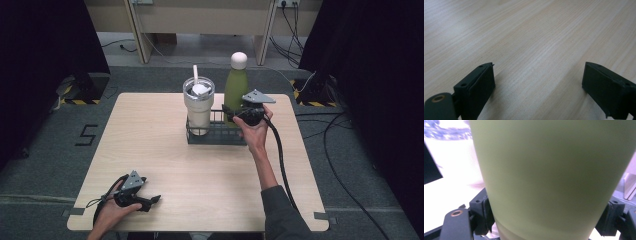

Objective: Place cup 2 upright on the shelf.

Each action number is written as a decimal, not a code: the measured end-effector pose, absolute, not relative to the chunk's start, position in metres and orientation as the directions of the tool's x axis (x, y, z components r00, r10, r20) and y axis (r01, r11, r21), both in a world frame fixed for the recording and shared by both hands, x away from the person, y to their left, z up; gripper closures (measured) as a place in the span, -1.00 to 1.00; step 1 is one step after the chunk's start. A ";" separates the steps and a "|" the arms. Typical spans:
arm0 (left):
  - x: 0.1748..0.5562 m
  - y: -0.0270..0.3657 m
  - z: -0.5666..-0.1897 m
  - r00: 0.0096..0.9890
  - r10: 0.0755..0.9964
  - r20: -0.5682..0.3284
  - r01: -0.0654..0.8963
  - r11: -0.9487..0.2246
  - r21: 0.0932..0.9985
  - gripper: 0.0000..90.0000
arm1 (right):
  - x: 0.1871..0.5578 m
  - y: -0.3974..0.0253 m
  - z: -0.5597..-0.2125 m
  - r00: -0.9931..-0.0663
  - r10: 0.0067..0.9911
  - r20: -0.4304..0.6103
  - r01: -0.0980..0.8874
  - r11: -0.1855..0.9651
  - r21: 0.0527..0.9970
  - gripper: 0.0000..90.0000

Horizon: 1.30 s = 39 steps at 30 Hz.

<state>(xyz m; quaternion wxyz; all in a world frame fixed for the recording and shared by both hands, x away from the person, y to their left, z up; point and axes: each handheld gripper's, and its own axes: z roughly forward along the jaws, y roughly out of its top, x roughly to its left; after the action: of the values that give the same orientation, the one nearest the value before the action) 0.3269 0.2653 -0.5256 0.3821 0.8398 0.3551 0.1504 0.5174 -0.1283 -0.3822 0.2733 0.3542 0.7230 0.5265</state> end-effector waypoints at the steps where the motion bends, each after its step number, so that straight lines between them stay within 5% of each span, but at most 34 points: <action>1: 0.327 0.265 -0.525 0.703 0.711 -0.019 0.483 -0.457 0.747 -0.77 | 0.519 -0.127 -0.383 -0.598 0.801 -0.024 0.228 0.199 0.953 -0.53; 39: 0.326 0.266 -0.525 0.704 0.710 -0.018 0.482 -0.459 0.746 -0.77 | 0.545 -0.114 -0.430 -0.583 0.812 0.024 0.268 0.164 0.949 -0.53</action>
<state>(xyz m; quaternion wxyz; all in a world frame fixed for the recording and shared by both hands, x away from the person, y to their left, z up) 0.3264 0.2658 -0.5253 0.3806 0.8410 0.3543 0.1496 0.5451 -0.1138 -0.4303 0.2589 0.3763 0.7178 0.5255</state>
